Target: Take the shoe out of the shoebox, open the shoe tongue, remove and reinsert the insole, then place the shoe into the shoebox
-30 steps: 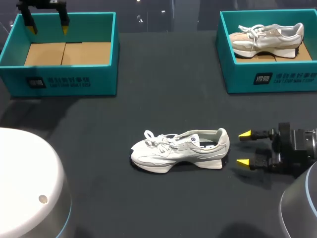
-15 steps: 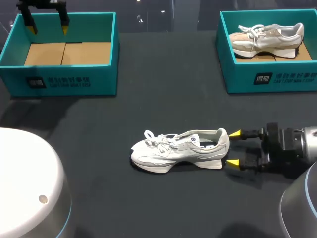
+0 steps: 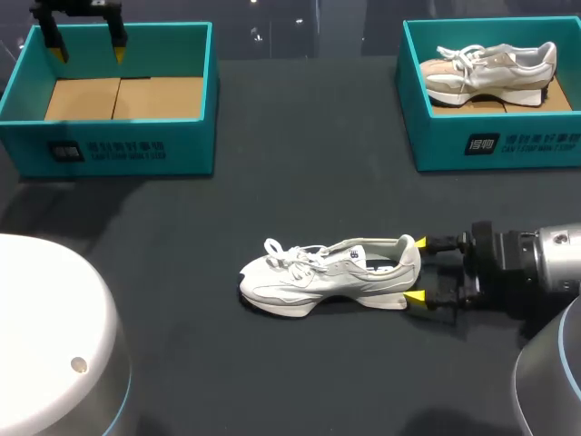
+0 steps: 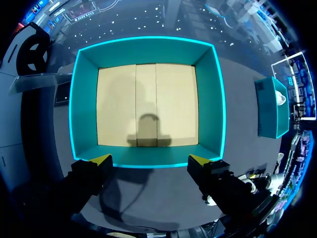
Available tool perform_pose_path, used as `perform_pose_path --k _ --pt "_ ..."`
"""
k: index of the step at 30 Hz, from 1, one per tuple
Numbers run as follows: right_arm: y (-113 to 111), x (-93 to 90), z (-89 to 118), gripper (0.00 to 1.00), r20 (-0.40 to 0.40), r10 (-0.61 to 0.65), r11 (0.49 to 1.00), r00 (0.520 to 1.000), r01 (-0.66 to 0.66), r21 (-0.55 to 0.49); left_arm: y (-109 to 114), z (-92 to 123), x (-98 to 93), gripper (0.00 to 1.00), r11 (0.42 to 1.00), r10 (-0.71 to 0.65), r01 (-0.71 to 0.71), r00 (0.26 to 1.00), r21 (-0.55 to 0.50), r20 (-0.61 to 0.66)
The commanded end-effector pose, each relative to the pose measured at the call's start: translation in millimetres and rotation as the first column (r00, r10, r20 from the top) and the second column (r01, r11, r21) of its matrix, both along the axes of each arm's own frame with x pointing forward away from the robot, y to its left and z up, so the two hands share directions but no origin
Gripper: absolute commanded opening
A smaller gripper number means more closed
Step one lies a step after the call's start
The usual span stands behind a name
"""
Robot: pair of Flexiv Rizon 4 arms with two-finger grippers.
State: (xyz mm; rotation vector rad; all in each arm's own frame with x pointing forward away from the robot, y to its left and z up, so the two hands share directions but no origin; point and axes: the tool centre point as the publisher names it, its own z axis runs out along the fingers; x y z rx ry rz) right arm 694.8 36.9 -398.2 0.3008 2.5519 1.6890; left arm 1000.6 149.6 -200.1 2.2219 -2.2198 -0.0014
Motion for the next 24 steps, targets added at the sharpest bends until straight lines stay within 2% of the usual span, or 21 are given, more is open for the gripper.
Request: perform_pose_path --k 1,24 --pt "4.8 4.6 -4.2 1.0 -0.005 0.013 1.0 1.0 -0.013 -0.003 0.2 0.1 -0.2 1.0 1.0 0.0 0.0 1.0 0.0 0.0" --pt "31.5 5.9 -12.4 1.0 -0.005 0.053 0.999 0.999 -0.053 0.005 0.2 0.1 -0.2 1.0 1.0 0.0 0.0 1.0 0.0 0.0"
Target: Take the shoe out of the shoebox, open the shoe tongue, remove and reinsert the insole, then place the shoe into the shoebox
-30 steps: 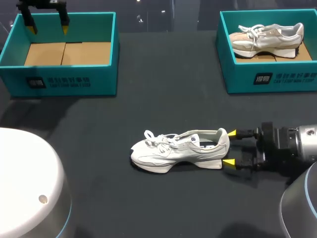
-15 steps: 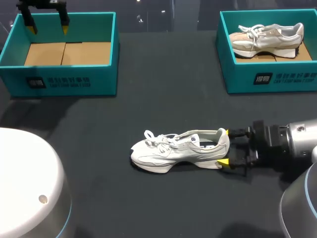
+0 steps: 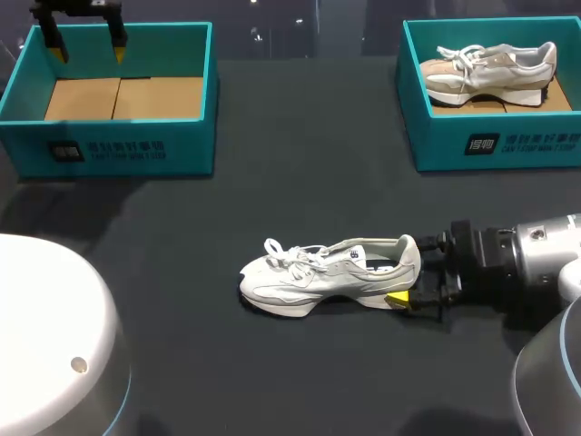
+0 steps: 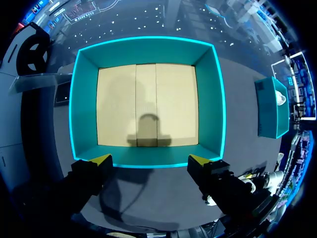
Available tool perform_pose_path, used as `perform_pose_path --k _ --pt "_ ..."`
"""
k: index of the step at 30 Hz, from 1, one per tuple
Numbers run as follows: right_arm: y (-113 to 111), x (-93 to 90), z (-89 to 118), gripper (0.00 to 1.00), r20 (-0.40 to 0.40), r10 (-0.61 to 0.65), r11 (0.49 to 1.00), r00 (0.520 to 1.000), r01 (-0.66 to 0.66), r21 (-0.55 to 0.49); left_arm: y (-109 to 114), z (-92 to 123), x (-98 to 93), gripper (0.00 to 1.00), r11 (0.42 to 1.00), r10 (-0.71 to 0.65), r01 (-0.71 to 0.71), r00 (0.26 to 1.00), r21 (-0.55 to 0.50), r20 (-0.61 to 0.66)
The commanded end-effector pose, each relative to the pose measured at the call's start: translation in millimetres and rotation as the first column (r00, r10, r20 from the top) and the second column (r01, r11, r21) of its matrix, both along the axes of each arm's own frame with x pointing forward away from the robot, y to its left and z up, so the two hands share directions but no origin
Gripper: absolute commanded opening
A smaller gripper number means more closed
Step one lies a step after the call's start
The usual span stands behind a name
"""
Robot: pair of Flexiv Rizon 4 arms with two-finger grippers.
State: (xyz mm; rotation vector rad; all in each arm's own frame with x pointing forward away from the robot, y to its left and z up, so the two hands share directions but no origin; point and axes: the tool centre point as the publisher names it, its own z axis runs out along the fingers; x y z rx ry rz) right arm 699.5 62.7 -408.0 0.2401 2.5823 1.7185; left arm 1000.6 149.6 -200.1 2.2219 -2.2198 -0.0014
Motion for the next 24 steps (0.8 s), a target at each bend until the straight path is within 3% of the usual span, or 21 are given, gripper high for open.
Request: perform_pose_path --k 1,16,17,18,19,20,21,24 --pt "6.5 1.4 -2.6 1.0 0.002 0.0 1.0 1.0 0.0 -0.003 0.2 0.1 -0.2 1.0 1.0 0.0 0.0 1.0 0.0 0.0" --pt "17.5 3.1 -5.3 1.0 0.007 0.018 1.0 1.0 -0.018 0.006 0.2 0.1 -0.2 1.0 1.0 0.0 0.0 1.0 0.0 0.0" --pt "18.1 3.5 -5.4 0.95 0.007 0.019 1.0 1.0 -0.019 0.006 0.2 0.1 -0.2 1.0 1.0 0.0 0.0 1.0 0.0 0.0" --pt "18.6 3.9 -5.6 0.7 0.006 0.02 1.0 1.0 -0.02 0.005 0.2 0.1 -0.2 1.0 1.0 0.0 0.0 1.0 0.0 0.0" --pt "19.1 4.2 -6.0 0.33 0.006 0.022 1.0 1.0 -0.022 0.004 0.2 0.1 -0.2 1.0 1.0 0.0 0.0 1.0 0.0 0.0" --pt "19.3 4.4 -6.4 0.11 0.004 0.023 1.0 1.0 -0.023 0.004 0.2 0.1 -0.2 1.0 1.0 0.0 0.0 1.0 0.0 0.0" --pt "19.5 4.4 -6.8 0.0 0.003 0.024 1.0 1.0 -0.024 0.004 0.2 0.1 -0.2 1.0 1.0 0.0 0.0 1.0 0.0 0.0" --pt "19.7 4.0 -7.4 0.0 0.003 0.028 1.0 1.0 -0.028 0.004 0.2 0.1 -0.2 1.0 1.0 0.0 0.0 1.0 0.0 0.0"
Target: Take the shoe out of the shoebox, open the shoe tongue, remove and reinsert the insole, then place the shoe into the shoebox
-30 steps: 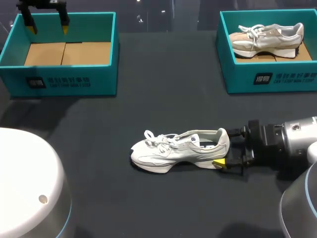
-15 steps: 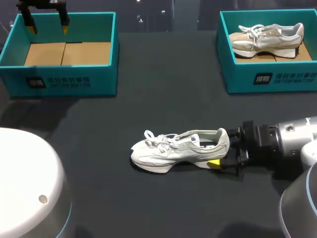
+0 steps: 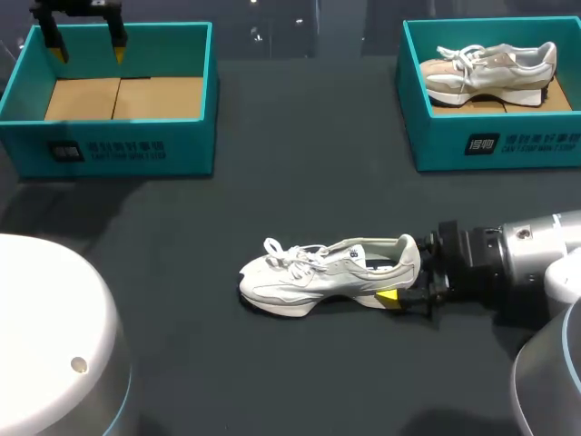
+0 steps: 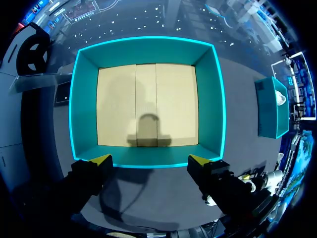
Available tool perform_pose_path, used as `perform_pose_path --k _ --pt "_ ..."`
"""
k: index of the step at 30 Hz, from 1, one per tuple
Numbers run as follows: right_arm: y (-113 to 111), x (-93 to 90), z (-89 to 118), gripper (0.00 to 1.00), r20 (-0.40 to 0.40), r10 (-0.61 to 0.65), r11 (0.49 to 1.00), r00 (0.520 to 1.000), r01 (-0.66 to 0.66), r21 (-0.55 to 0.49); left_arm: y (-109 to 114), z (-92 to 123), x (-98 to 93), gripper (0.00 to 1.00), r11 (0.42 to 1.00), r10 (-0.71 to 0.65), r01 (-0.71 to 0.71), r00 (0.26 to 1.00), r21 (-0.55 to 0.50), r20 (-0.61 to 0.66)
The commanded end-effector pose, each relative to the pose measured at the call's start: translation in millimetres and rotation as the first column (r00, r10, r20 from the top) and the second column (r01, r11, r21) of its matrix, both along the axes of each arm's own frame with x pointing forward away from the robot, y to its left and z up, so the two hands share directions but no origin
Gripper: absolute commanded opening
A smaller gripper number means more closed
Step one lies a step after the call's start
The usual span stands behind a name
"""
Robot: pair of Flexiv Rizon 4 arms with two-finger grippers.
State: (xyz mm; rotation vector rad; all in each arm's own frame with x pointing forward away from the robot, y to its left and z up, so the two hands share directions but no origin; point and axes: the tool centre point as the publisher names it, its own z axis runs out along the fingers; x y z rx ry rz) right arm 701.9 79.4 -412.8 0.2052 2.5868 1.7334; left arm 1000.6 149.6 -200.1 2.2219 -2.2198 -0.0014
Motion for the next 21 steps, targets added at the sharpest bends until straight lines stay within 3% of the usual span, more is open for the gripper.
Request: perform_pose_path --k 1,21 --pt "3.0 1.5 -2.6 0.0 -0.001 0.006 1.0 1.0 -0.006 -0.004 0.2 0.1 -0.2 1.0 1.0 0.0 0.0 1.0 0.0 0.0" --pt "-2.1 1.6 0.1 0.0 0.016 -0.014 1.0 1.0 0.014 -0.013 0.2 0.1 -0.2 1.0 1.0 0.0 0.0 1.0 0.0 0.0"
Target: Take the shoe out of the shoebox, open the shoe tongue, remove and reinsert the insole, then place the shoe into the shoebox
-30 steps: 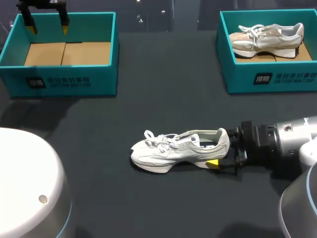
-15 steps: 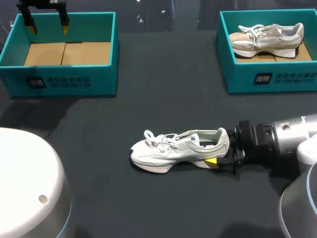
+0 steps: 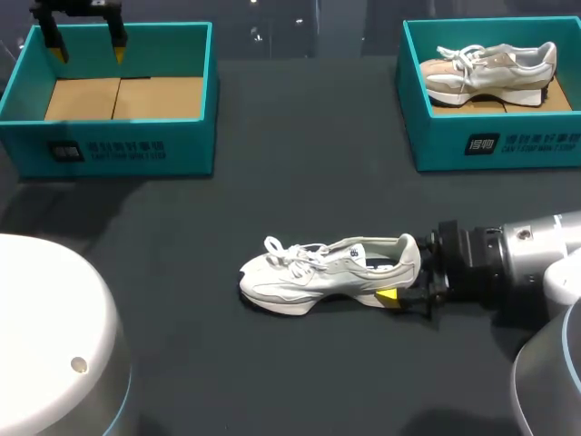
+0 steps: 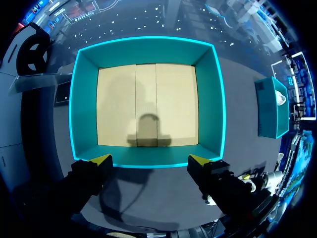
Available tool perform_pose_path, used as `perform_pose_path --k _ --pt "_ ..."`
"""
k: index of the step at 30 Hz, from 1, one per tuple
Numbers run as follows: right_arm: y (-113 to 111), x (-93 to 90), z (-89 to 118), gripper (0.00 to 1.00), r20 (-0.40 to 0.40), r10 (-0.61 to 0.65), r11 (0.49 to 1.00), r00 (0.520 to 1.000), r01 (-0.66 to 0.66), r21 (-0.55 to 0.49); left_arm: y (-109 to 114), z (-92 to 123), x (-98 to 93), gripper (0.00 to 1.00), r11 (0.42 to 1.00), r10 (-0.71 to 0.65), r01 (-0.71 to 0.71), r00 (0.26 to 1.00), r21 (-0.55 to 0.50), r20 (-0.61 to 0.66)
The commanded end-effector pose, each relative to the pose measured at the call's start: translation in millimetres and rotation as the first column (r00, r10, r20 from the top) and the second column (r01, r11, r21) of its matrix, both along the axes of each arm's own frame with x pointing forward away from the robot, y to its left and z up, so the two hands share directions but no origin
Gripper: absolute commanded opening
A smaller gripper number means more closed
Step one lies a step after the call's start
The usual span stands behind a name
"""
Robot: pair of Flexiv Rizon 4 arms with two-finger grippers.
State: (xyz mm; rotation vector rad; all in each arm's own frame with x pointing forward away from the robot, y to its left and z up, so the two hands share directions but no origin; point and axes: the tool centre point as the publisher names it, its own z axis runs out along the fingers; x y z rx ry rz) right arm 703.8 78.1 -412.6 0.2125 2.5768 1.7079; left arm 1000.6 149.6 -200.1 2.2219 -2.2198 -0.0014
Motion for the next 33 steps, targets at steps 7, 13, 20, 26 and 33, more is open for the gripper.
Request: perform_pose_path --k 7,13,20,26,33 --pt "-0.4 -0.5 0.9 0.0 0.003 0.015 1.0 1.0 -0.015 0.002 0.2 0.1 -0.2 1.0 1.0 0.0 0.0 1.0 0.0 0.0" --pt "-0.4 -0.5 0.9 0.0 0.003 0.015 1.0 1.0 -0.015 0.002 0.2 0.1 -0.2 1.0 1.0 0.0 0.0 1.0 0.0 0.0" --pt "-0.4 -0.5 0.9 0.0 0.003 0.015 1.0 1.0 -0.015 0.002 0.2 0.1 -0.2 1.0 1.0 0.0 0.0 1.0 0.0 0.0" --pt "-0.4 -0.5 0.9 0.0 0.003 0.015 1.0 1.0 -0.015 0.002 -24.5 15.6 -24.4 1.0 0.997 0.074 -0.074 0.997 -0.003 -0.007" --pt "-0.4 -0.5 0.9 0.0 0.003 0.015 1.0 1.0 -0.015 0.002 -76.3 31.2 -70.0 1.0 0.997 0.074 -0.075 0.997 0.028 0.029"
